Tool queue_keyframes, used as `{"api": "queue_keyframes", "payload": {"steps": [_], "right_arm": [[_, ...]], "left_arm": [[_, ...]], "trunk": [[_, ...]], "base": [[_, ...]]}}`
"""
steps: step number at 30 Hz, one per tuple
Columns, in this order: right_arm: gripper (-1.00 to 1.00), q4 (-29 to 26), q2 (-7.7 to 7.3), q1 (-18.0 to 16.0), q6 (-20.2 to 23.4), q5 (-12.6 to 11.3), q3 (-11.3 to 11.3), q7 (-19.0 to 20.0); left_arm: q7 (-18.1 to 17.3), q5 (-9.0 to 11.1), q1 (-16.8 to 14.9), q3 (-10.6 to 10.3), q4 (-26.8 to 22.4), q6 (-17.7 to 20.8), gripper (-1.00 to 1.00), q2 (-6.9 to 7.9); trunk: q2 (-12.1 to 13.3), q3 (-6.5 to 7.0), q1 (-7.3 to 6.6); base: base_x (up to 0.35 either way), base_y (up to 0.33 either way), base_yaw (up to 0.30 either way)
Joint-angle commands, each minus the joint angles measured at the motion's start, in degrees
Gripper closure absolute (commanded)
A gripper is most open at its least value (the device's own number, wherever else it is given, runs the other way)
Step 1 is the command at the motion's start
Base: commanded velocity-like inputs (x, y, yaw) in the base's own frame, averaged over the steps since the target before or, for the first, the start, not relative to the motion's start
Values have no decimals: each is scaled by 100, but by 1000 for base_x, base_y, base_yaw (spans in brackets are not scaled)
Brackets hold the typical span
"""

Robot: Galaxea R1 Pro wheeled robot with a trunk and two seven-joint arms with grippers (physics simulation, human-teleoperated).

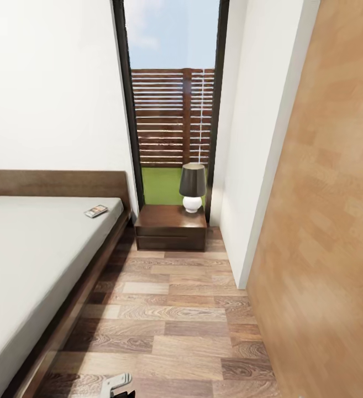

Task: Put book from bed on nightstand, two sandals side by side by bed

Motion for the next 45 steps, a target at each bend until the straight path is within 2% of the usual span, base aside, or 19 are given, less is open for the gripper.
{"api": "queue_keyframes", "payload": {"steps": [1, 10, 27, 45], "right_arm": [[-100, 7, -2, -7, -20, -58, 48, 23], [-100, 10, -2, -8, -20, -58, 48, 23], [-100, 9, -2, -7, -22, -58, 48, 23], [-100, 10, -2, -7, -20, -58, 48, 22]], "left_arm": [[-19, 60, -5, -45, 10, -24, -100, 0], [-19, 60, -5, -45, 10, -24, -100, 0], [-19, 60, -5, -45, 10, -24, -100, 0], [-19, 60, -5, -54, 10, -24, -100, 0]], "trunk": [[-3, 4, 0], [-3, 80, 0], [-3, 134, 0], [-3, 140, 0]], "base": [[0, 0, 0], [0, 0, 0], [4, 0, 0], [285, -15, 0]]}}
